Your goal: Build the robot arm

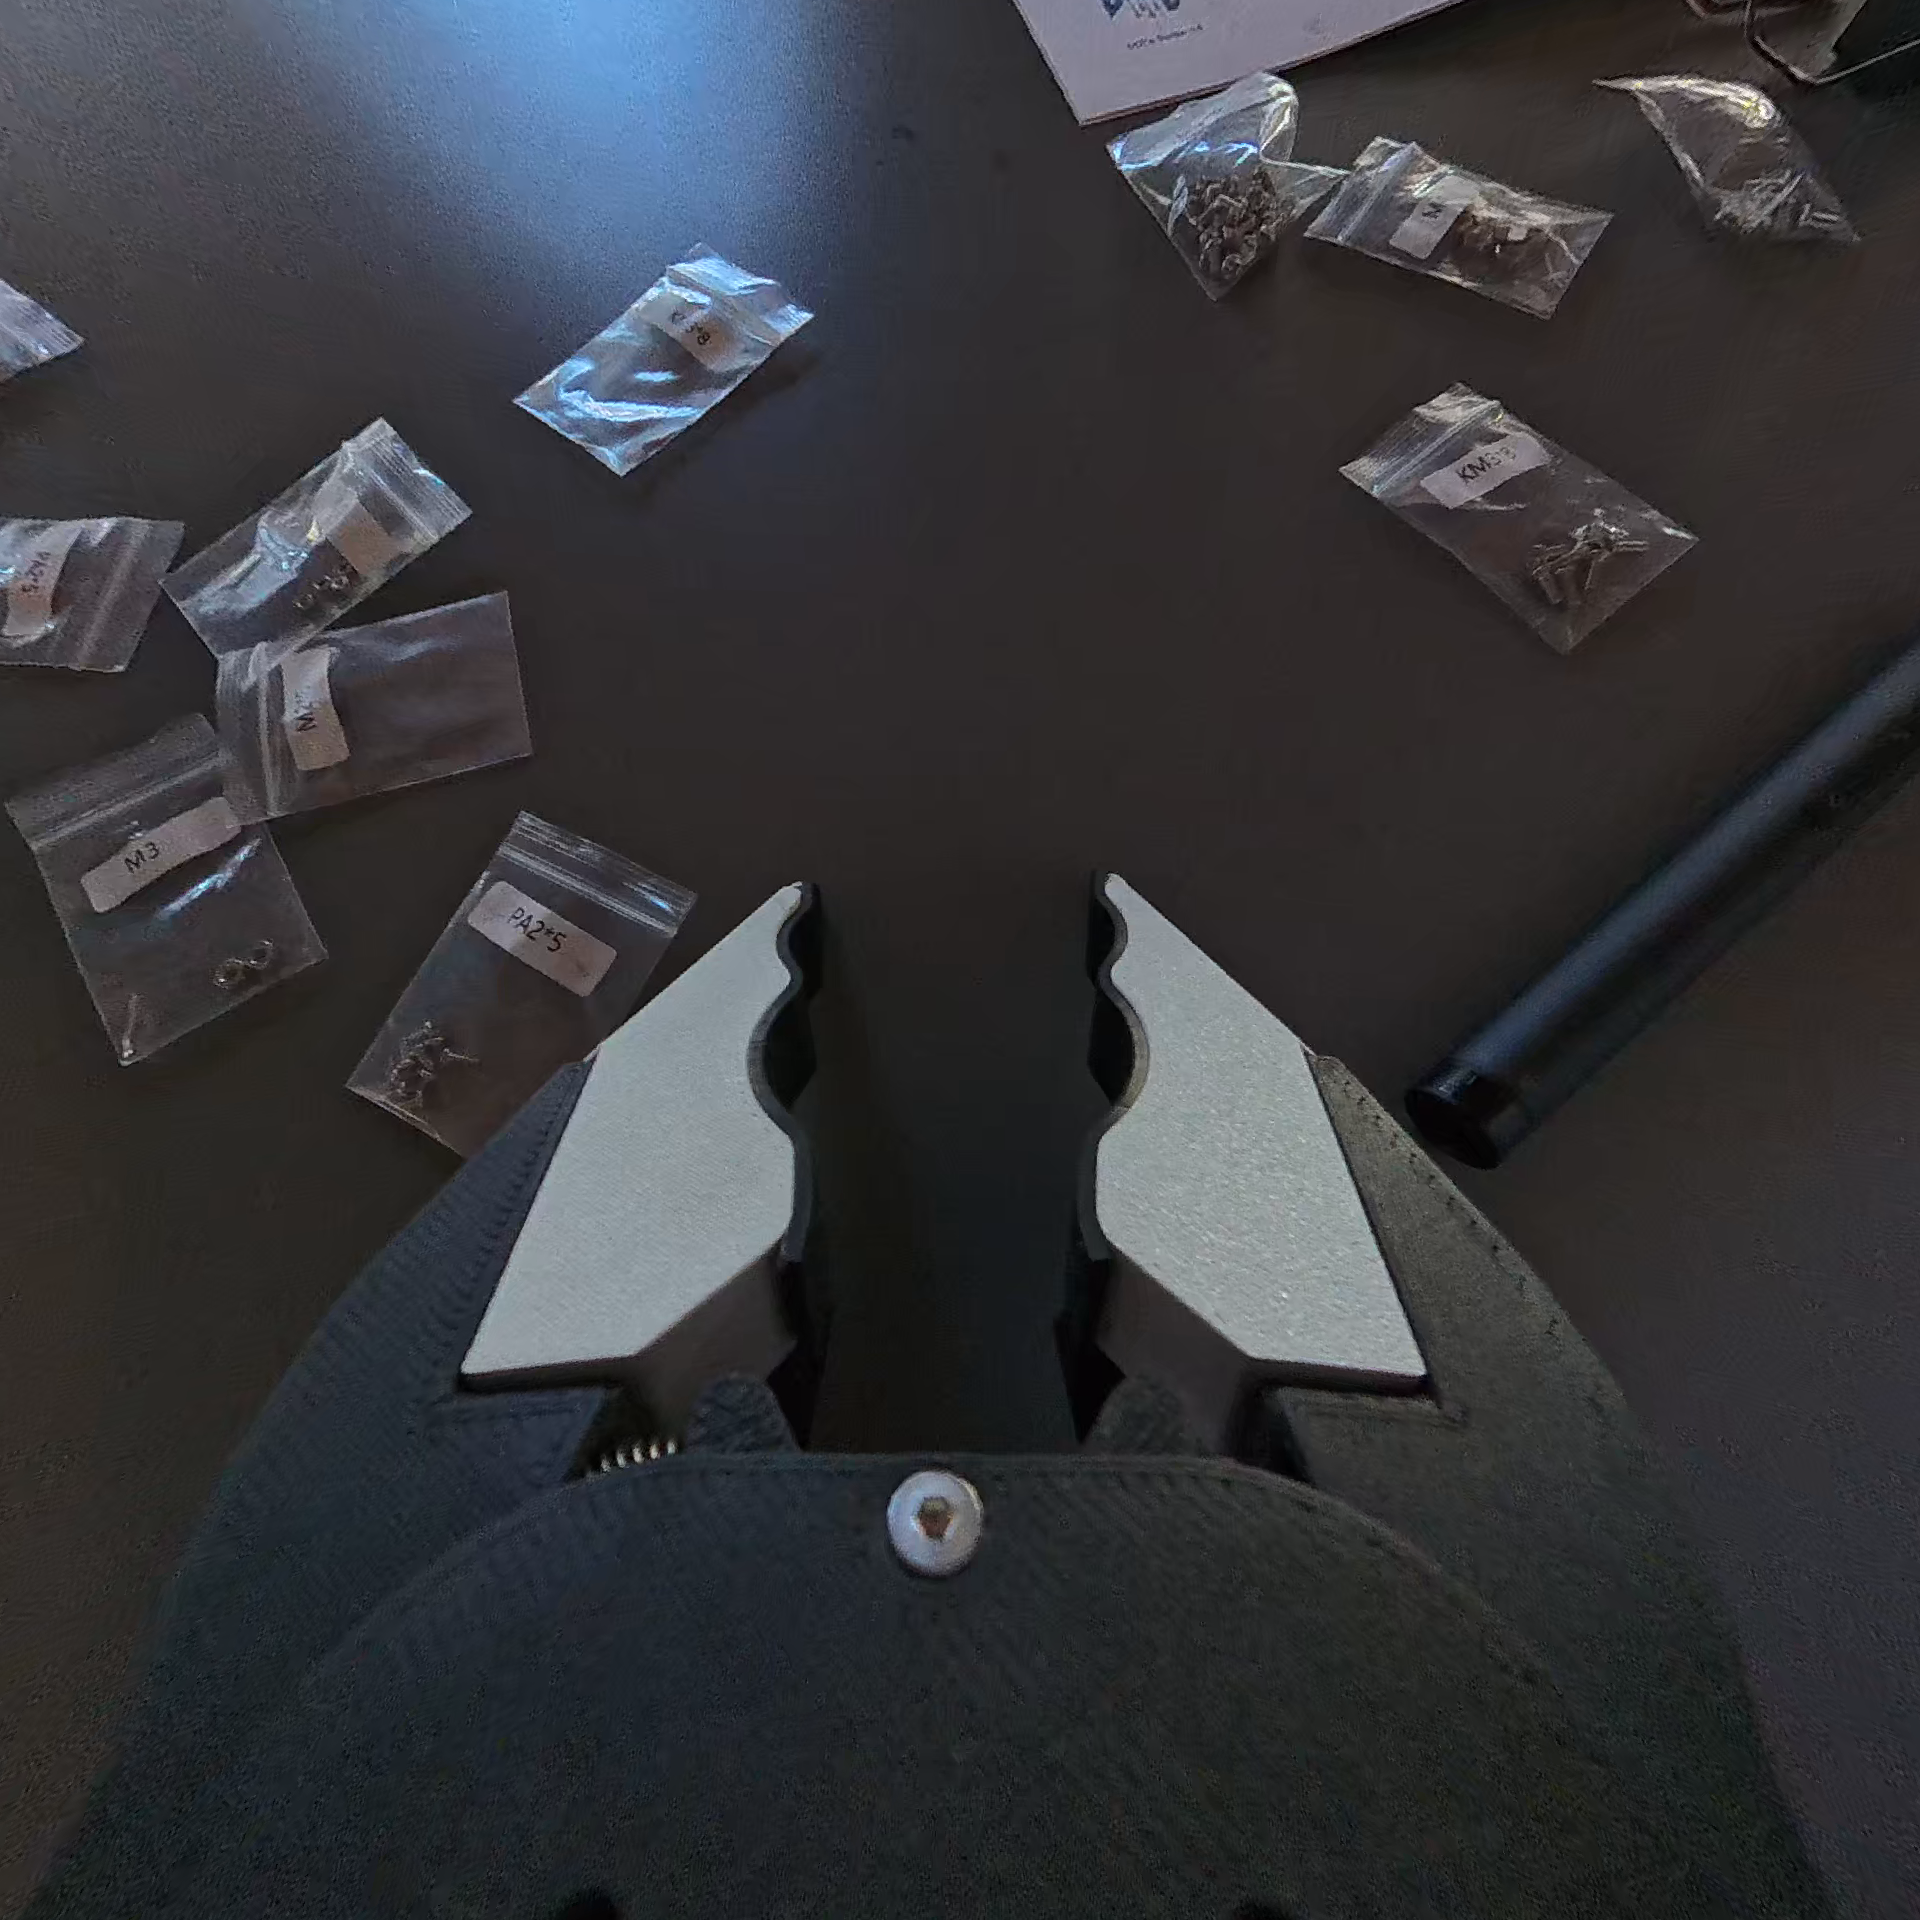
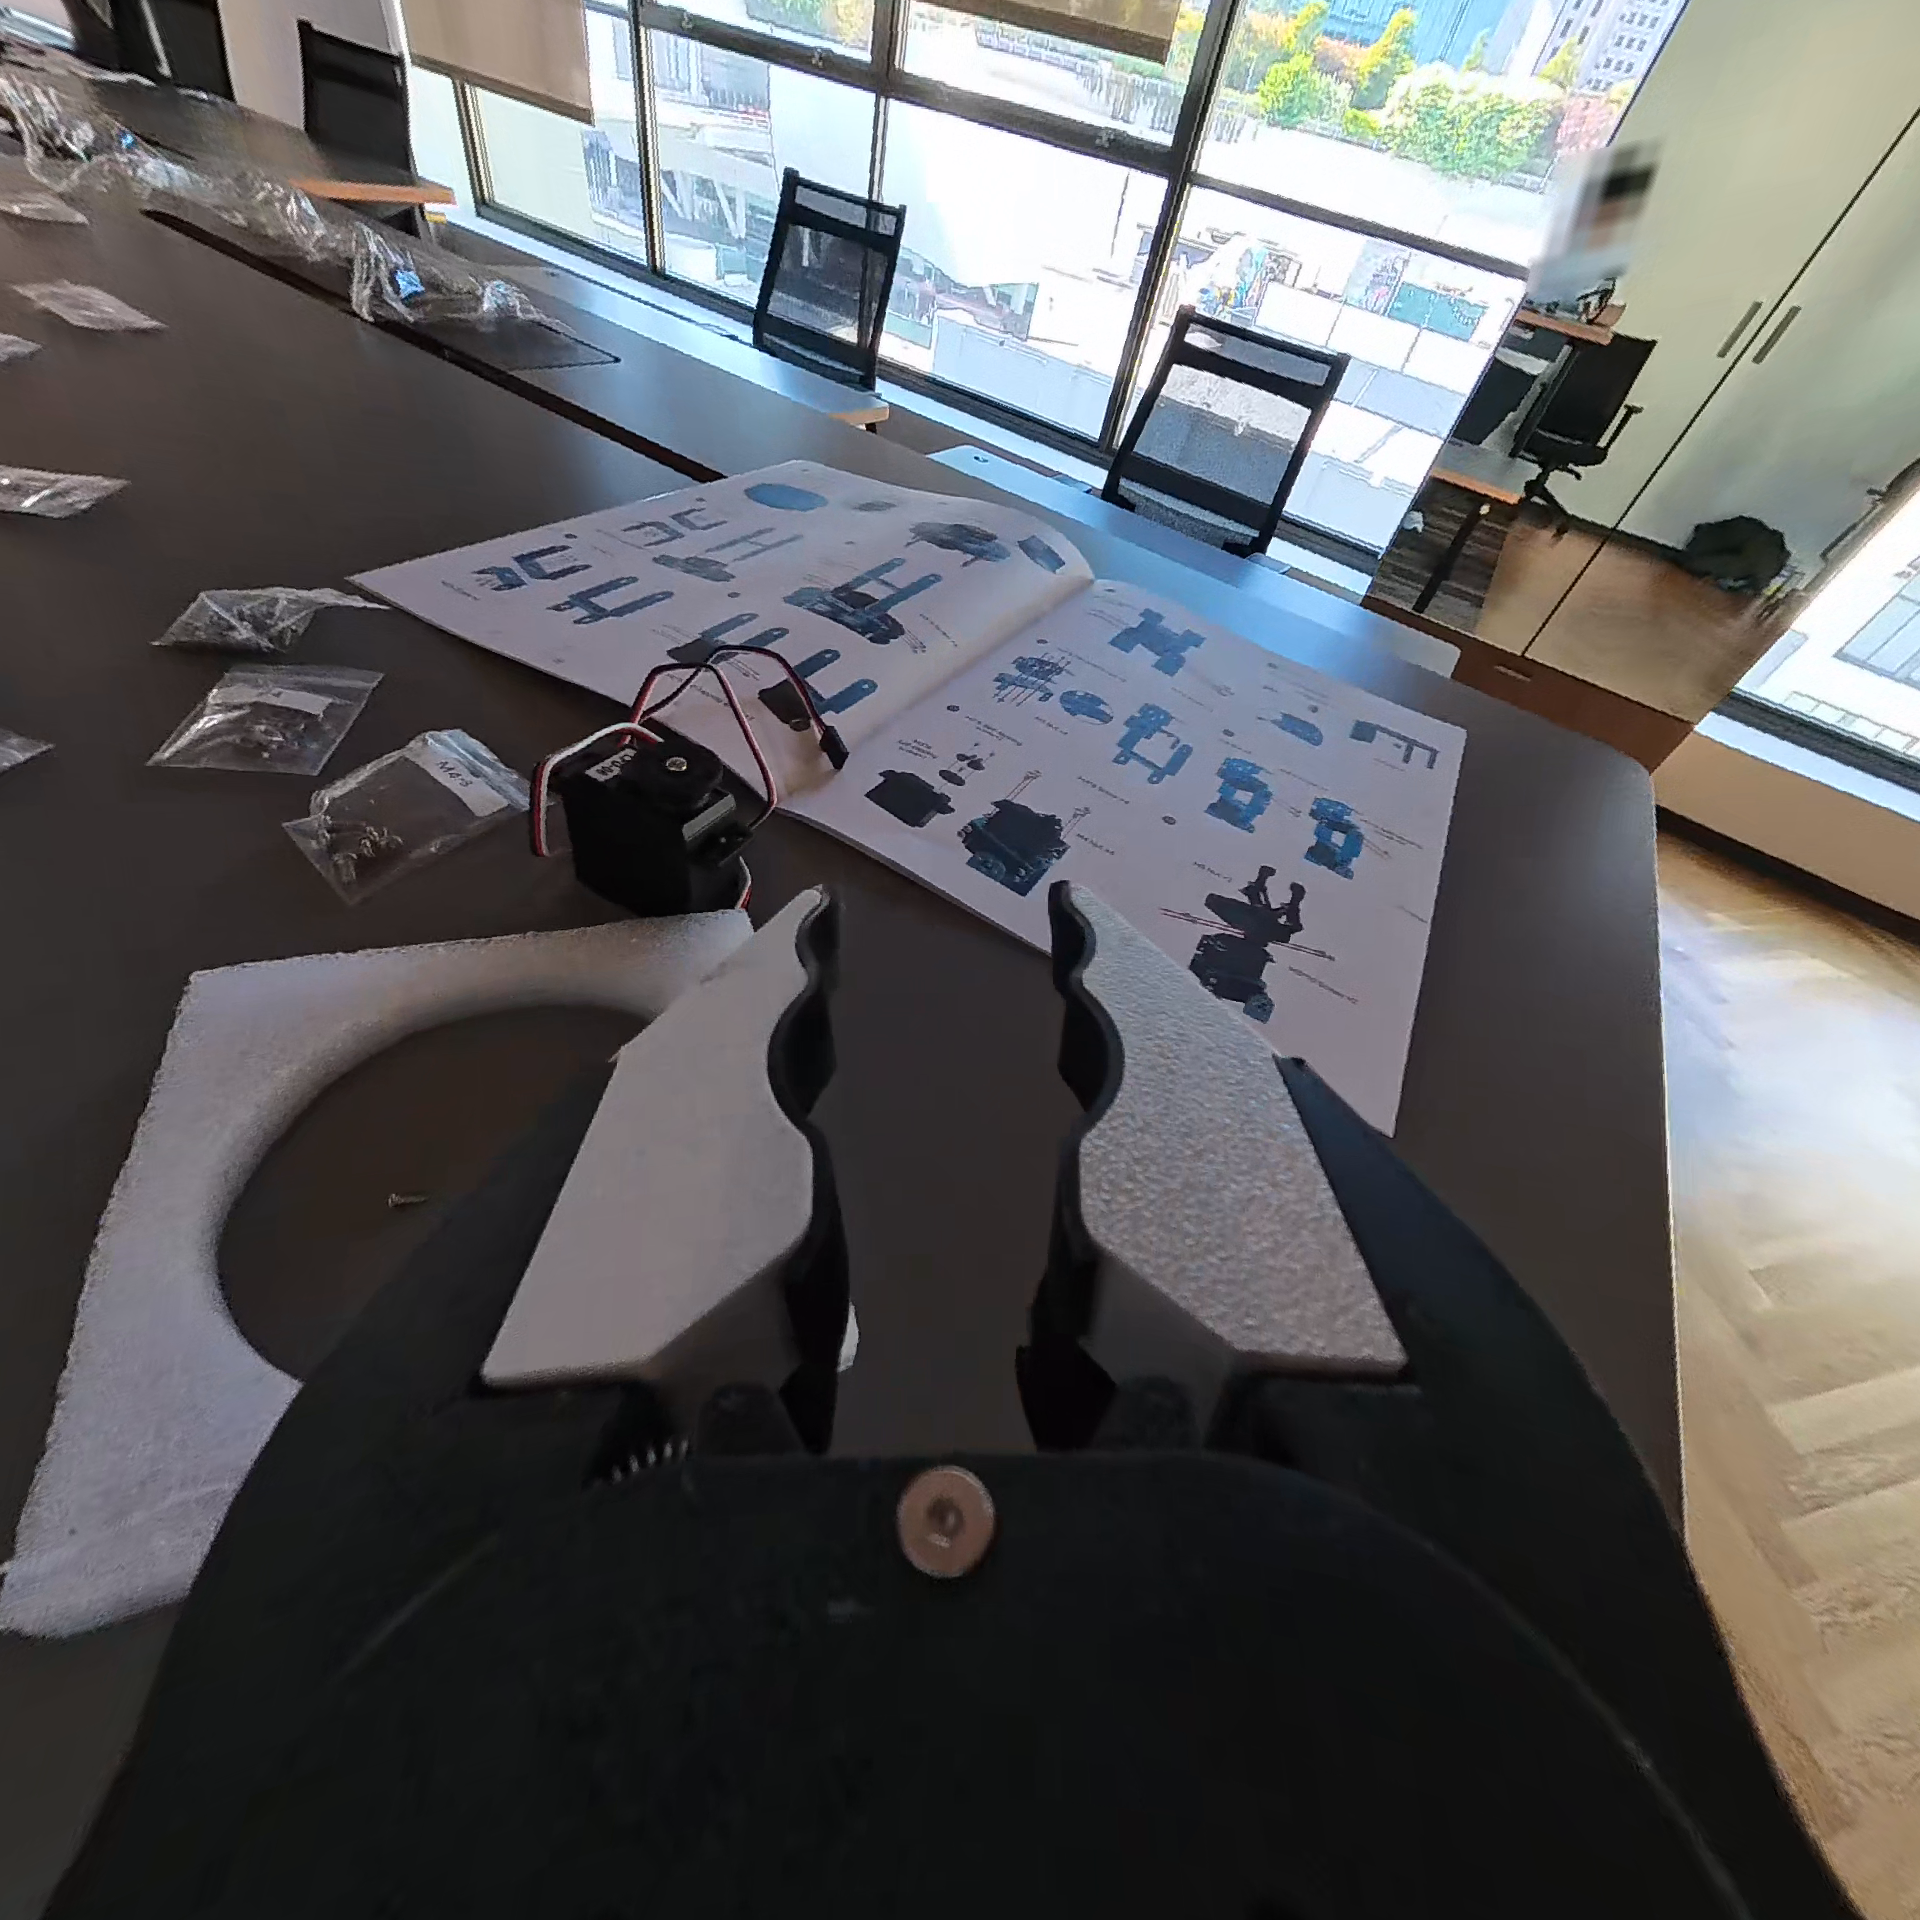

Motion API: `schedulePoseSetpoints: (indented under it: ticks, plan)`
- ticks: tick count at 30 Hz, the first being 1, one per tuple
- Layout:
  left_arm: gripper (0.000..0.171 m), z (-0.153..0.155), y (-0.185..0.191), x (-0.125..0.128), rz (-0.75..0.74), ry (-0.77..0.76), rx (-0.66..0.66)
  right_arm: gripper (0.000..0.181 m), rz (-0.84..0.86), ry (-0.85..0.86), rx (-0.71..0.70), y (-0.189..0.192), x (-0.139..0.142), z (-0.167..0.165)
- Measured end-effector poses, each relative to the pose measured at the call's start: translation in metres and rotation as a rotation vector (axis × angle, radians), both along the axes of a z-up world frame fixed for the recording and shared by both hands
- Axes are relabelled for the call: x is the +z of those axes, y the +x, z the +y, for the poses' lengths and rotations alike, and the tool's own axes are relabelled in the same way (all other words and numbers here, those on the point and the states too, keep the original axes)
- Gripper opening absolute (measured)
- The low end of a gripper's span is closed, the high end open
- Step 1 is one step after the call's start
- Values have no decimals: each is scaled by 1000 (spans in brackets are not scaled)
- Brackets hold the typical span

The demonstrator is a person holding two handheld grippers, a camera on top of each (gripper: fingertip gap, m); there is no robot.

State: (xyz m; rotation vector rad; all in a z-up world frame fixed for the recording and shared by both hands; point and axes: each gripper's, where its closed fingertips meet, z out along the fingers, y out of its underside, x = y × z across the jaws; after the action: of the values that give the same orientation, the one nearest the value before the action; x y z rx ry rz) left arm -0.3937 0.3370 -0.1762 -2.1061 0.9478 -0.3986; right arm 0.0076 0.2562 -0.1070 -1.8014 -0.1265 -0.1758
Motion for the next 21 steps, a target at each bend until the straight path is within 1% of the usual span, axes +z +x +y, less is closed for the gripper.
schedulePoseSetpoints:
  ticks: [9, 21]
  plan:
    - [49, 1, 0, 0, -4, -1, -3, 38, 41, 21, 12, 1, 2, -2]
    - [48, 1, 1, 0, -3, 2, -8, 37, -3, -14, 63, -11, -3, -2]
